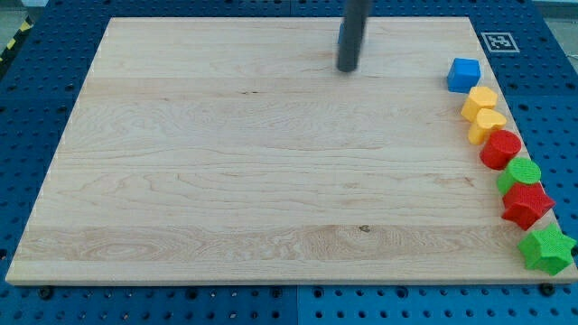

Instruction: Move the triangle towards the blue cube

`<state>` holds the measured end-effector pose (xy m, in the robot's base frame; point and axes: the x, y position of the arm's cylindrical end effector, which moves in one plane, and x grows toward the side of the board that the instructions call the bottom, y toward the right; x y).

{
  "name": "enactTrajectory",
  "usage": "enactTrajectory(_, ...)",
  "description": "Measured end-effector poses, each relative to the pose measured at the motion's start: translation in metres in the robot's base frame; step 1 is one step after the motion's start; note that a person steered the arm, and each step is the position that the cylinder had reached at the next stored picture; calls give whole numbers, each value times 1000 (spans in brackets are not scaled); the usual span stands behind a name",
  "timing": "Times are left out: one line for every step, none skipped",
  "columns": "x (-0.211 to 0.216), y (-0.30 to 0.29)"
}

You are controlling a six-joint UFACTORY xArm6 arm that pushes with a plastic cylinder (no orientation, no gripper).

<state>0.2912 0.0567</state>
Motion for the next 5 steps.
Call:
enactTrajectory(-47,-28)
enactTrajectory(-52,-20)
enactTrajectory(-52,8)
enactTrajectory(-52,34)
enactTrajectory(-52,62)
